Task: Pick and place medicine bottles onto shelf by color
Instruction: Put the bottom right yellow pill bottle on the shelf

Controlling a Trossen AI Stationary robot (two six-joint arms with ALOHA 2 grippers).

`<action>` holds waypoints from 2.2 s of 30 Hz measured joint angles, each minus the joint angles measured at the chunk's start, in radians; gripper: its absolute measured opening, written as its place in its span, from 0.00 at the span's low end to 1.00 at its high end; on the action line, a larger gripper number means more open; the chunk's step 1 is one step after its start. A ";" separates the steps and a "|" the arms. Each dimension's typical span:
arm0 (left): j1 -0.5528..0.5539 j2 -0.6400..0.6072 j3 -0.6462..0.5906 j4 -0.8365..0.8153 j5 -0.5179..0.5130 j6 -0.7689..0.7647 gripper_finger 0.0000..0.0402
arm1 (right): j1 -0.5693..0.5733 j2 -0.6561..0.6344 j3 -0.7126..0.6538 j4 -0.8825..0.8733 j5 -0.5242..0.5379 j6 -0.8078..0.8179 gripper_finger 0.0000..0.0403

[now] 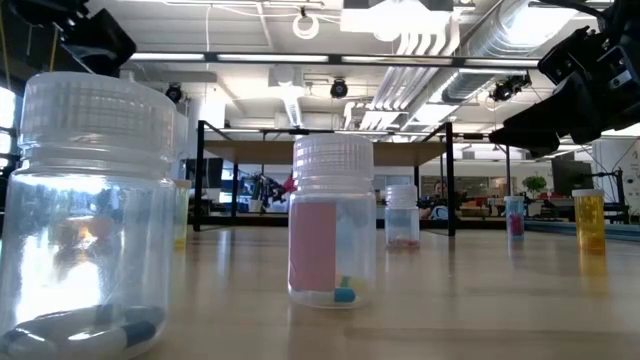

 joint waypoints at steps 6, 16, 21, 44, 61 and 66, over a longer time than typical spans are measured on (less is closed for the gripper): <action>-0.051 0.000 0.000 -0.138 -0.062 -0.083 0.54 | 0.000 0.000 0.000 0.000 0.000 0.000 0.46; -0.111 0.040 0.000 -0.263 -0.168 -0.189 0.54 | 0.000 0.000 0.000 0.000 0.000 0.000 0.46; -0.123 0.111 0.000 -0.266 -0.192 -0.223 0.54 | 0.000 0.000 0.000 0.000 0.000 0.000 0.46; -0.138 0.428 -0.001 -0.262 -0.235 -0.321 0.54 | 0.000 0.000 0.000 -0.005 0.000 0.000 0.46; -0.137 0.529 -0.001 -0.255 -0.274 -0.356 0.51 | 0.000 0.000 0.000 -0.007 0.000 0.000 0.46; -0.137 0.544 -0.001 -0.255 -0.273 -0.355 0.45 | 0.000 0.000 0.000 -0.007 0.000 0.000 0.46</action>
